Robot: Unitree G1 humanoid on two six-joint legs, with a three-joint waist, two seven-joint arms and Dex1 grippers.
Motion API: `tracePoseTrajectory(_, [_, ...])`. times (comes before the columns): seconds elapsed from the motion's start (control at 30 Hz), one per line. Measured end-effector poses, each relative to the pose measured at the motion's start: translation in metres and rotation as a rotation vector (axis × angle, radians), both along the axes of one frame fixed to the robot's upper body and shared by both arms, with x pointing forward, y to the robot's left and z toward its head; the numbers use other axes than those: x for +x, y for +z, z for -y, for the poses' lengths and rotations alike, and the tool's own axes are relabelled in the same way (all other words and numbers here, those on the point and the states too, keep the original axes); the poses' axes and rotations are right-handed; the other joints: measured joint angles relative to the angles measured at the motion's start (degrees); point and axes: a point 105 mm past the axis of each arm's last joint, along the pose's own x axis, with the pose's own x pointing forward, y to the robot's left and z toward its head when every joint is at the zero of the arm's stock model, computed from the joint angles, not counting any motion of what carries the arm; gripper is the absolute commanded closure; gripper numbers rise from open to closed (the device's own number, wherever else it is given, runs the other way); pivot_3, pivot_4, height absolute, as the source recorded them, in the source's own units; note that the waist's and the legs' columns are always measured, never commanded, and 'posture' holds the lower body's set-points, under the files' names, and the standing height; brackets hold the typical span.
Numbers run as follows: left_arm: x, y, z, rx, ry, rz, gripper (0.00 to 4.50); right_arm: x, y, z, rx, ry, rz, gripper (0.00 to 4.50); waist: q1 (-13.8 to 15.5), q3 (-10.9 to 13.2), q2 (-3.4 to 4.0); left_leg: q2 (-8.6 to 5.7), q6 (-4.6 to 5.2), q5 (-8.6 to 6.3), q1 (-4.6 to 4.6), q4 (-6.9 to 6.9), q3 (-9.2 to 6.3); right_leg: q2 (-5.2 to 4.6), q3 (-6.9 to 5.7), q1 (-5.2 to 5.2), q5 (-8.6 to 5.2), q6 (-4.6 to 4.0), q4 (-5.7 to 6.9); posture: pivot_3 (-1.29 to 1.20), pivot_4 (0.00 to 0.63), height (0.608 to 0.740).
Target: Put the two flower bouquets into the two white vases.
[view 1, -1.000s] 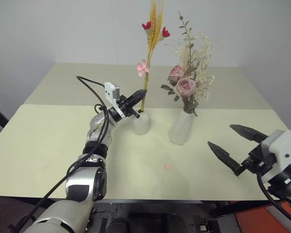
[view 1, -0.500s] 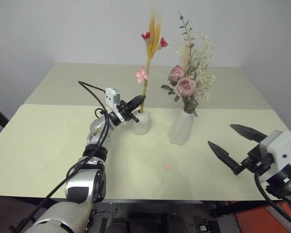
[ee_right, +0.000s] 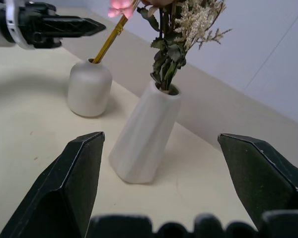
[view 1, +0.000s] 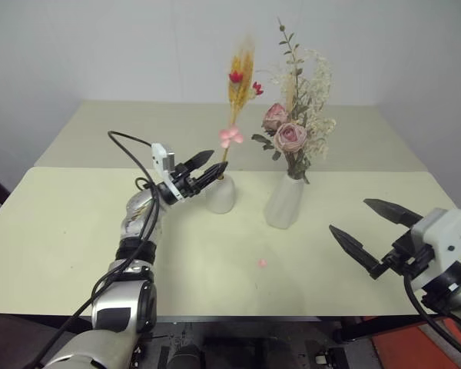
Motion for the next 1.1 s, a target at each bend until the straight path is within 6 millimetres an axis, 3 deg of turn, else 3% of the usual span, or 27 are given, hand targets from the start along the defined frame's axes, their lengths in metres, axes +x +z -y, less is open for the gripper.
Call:
tracePoseTrajectory(0.13, [-0.013,-0.001,-0.033,0.066,0.075,0.006,0.03,-0.003,0.0,0.004,-0.007,-0.001,-0.008,0.18,-0.3,0.0,0.0,0.03,0.0,0.0,0.0,-0.02,-0.01,0.01,0.0,-0.02,0.0,0.0,0.0,0.0,0.15,0.74])
tracePoseTrajectory(0.27, [-0.036,0.013,-0.07,0.154,0.12,0.051,0.03,-0.01,0.003,0.013,-0.027,-0.001,-0.026,0.18,-0.3,0.0,0.01,0.06,0.0,0.0,0.03,-0.03,-0.01,0.02,0.0,-0.02,-0.01,0.0,0.0,0.0,0.15,0.74])
tracePoseTrajectory(0.37, [-0.062,0.024,-0.099,0.3,0.117,0.082,0.03,-0.017,0.003,0.028,-0.036,-0.011,-0.071,0.18,-0.4,0.0,0.01,0.09,0.0,0.0,0.11,-0.14,0.05,0.03,0.01,-0.01,-0.04,-0.01,-0.02,0.0,0.15,0.74])
tracePoseTrajectory(0.57, [-0.112,0.026,-0.152,0.671,0.071,0.024,0.03,-0.031,0.013,0.067,-0.05,-0.036,-0.158,0.18,-0.1,0.0,0.01,0.15,-0.01,-0.01,0.52,-0.41,0.28,0.01,0.09,0.18,-0.64,0.13,-0.01,0.0,0.15,0.74])
tracePoseTrajectory(0.7, [-0.129,0.037,-0.153,0.696,0.043,0.056,0.03,-0.03,0.023,0.09,-0.022,-0.077,-0.199,0.18,0.4,0.0,0.0,0.19,-0.02,-0.01,0.58,-0.45,0.33,0.0,0.11,0.2,-0.69,0.12,-0.01,0.0,0.15,0.74])
tracePoseTrajectory(1.1, [-0.127,0.041,-0.145,0.634,0.083,0.114,0.03,-0.028,0.025,0.098,-0.108,-0.061,-0.23,0.18,0.5,0.0,0.0,0.19,-0.02,-0.01,0.58,-0.5,0.37,0.04,0.15,0.16,-0.6,0.33,0.01,0.0,0.15,0.74])
